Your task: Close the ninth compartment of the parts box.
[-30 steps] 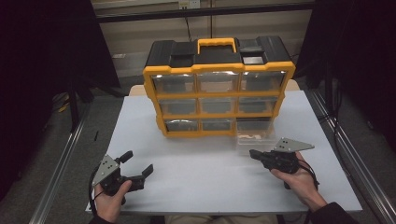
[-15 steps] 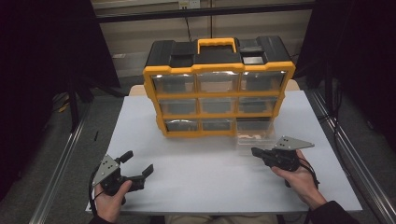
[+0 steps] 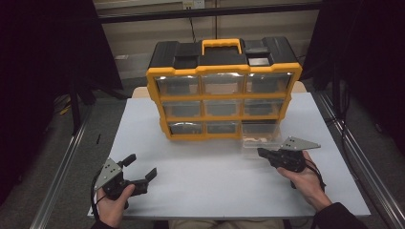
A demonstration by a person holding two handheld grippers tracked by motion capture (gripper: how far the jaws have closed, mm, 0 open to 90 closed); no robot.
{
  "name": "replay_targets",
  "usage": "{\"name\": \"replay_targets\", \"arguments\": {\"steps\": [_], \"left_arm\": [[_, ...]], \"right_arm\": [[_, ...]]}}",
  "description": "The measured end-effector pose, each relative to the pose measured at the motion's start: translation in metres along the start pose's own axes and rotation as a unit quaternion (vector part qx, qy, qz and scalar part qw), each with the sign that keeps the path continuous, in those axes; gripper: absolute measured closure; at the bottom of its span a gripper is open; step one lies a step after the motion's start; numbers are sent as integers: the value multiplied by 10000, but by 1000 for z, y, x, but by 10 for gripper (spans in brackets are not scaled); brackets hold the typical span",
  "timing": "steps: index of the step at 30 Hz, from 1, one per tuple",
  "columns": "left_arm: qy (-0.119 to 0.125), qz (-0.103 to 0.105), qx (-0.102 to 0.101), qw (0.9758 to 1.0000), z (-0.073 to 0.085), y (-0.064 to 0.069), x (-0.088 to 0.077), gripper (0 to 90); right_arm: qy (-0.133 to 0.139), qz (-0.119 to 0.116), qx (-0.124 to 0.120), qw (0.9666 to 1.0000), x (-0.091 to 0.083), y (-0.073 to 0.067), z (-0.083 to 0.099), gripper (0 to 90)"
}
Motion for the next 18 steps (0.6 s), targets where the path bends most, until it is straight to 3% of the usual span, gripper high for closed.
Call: {"name": "replay_targets", "arguments": {"steps": [18], "left_arm": [[-5,5,30,10000,0,1,0,50]], "right_arm": [[39,104,-105,9999,3,4,-2,900]]}}
Point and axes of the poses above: each handheld gripper's, and its own axes: x roughly forward along the jaws, z roughly out of its underside, y roughly to its right, the point moved 10 cm from there along x, roughly forward along the jaws, and after that the axes turned 13 degrees about -x, right-handed, at the moved point
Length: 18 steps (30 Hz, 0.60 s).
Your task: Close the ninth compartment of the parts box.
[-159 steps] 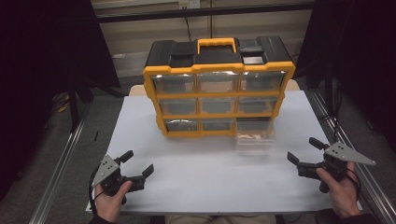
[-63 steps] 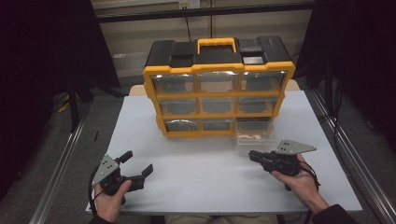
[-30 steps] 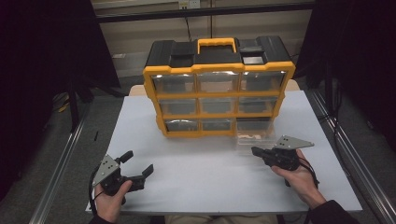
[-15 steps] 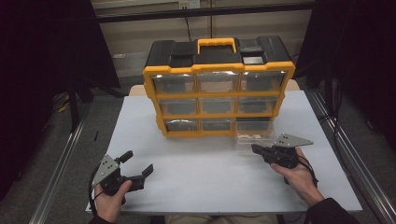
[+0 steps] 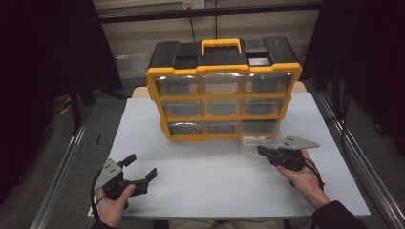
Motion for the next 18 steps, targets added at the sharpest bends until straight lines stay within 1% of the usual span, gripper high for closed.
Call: {"name": "replay_targets", "arguments": {"steps": [4,10,18], "left_arm": [[34,-44,-41,10000,-1,-1,-1,49],[37,-43,-42,10000,-1,-1,-1,49],[36,-41,-40,10000,-1,-1,0,49]], "right_arm": [[5,19,14,10000,1,1,0,900],[44,30,11,10000,1,2,-1,900],[91,31,121,9999,2,6,-2,900]]}}
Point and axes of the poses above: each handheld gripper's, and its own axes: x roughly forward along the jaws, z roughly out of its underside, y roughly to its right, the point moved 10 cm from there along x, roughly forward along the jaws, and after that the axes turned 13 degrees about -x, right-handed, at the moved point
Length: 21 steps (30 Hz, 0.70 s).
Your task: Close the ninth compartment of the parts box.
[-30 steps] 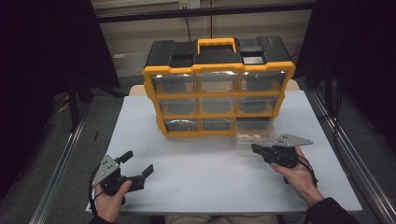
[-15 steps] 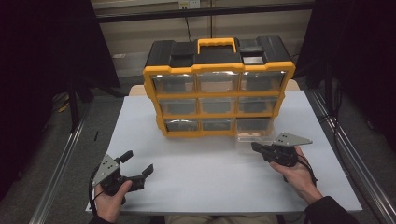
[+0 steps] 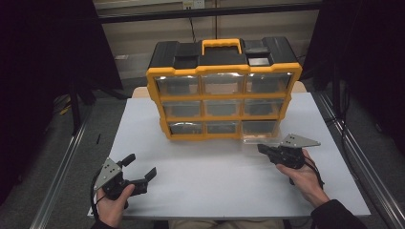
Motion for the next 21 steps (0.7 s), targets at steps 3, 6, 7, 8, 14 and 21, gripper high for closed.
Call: {"name": "replay_targets", "arguments": {"steps": [3,6,7,8,14,21], "left_arm": [[-4,4,-6,10000,0,0,0,49],[-7,7,-2,10000,0,0,0,49],[0,9,-3,10000,0,0,0,49],[-2,7,-2,10000,0,0,0,49],[-9,25,-10,10000,0,0,0,49],[-6,24,5,10000,0,0,0,49]], "right_arm": [[11,12,-8,10000,1,1,0,900],[1,39,11,10000,1,2,0,900],[3,34,16,10000,1,2,0,900],[1,32,19,10000,2,2,0,900],[15,73,3,10000,4,4,-1,900],[32,76,7,10000,5,5,-3,900]]}}
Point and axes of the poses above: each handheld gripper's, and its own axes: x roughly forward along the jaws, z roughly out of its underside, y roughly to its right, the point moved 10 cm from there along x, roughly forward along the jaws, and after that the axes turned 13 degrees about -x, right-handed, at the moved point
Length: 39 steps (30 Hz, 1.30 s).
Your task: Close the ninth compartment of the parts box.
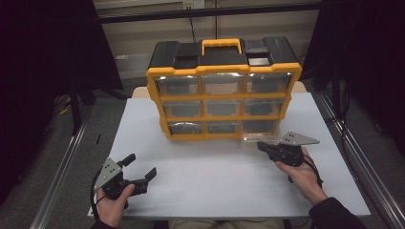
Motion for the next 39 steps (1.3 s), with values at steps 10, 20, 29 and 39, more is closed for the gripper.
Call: {"name": "replay_targets", "arguments": {"steps": [10,20,29,39], "left_arm": [[60,6,5,10000,-1,0,0,49],[69,1,-9,10000,-1,0,0,49],[104,-6,-22,9999,-2,-1,0,49],[161,2,-72,9998,-3,-1,1,50]], "right_arm": [[-8,33,-6,10000,3,3,-1,900],[-6,52,17,10000,5,4,-2,900],[13,70,4,10000,7,6,-4,900],[26,106,16,9999,8,9,-4,900]]}}
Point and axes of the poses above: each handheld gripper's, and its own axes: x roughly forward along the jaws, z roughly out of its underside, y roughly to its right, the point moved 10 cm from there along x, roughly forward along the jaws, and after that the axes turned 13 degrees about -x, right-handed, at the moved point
